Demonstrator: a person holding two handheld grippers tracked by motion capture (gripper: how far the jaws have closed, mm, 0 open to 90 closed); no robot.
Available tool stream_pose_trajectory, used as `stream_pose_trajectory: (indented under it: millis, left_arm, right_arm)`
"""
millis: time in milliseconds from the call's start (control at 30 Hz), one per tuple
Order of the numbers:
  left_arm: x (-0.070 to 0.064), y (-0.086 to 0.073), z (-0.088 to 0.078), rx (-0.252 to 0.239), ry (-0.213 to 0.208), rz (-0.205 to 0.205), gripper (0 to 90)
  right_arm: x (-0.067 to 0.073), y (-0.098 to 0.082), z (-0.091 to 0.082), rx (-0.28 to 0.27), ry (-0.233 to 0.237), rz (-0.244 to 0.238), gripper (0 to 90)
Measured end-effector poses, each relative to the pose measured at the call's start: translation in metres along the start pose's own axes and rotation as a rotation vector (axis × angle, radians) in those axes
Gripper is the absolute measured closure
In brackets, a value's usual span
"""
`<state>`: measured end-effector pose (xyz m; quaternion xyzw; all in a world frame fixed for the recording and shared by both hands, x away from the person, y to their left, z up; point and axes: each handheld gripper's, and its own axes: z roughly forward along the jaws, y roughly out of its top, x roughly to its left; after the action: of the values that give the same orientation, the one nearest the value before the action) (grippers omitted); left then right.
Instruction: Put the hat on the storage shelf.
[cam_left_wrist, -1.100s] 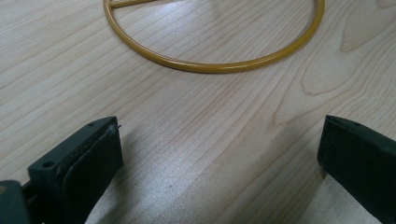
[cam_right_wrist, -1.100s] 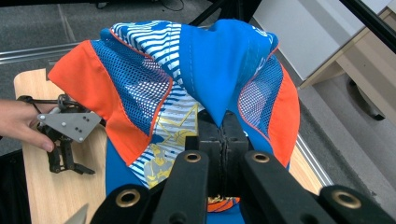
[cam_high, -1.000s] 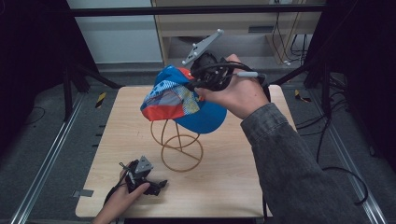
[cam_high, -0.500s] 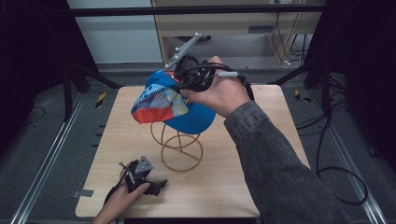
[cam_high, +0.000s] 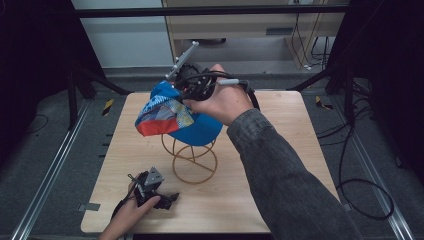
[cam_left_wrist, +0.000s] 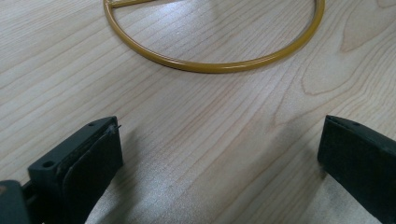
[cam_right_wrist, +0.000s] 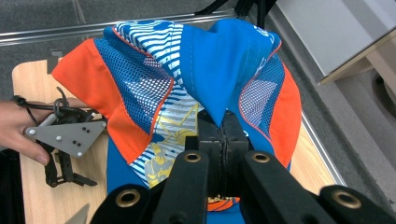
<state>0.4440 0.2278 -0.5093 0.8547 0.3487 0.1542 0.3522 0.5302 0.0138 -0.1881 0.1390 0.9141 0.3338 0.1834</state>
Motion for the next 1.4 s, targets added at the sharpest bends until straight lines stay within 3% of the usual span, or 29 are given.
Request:
stream_pose_trajectory:
  millis: [433,1400]
  left_arm:
    - [0.000,0.000,0.000,-0.001,-0.001,-0.001,0.0]
    - [0.000,0.000,0.000,-0.001,-0.001,0.000,0.0]
  right_arm:
    - [0.003,0.003,0.020,0.037,0.025,-0.005,89.9]
    - [0.010,0.000,0.046,0.086,0.070,-0.014,88.2]
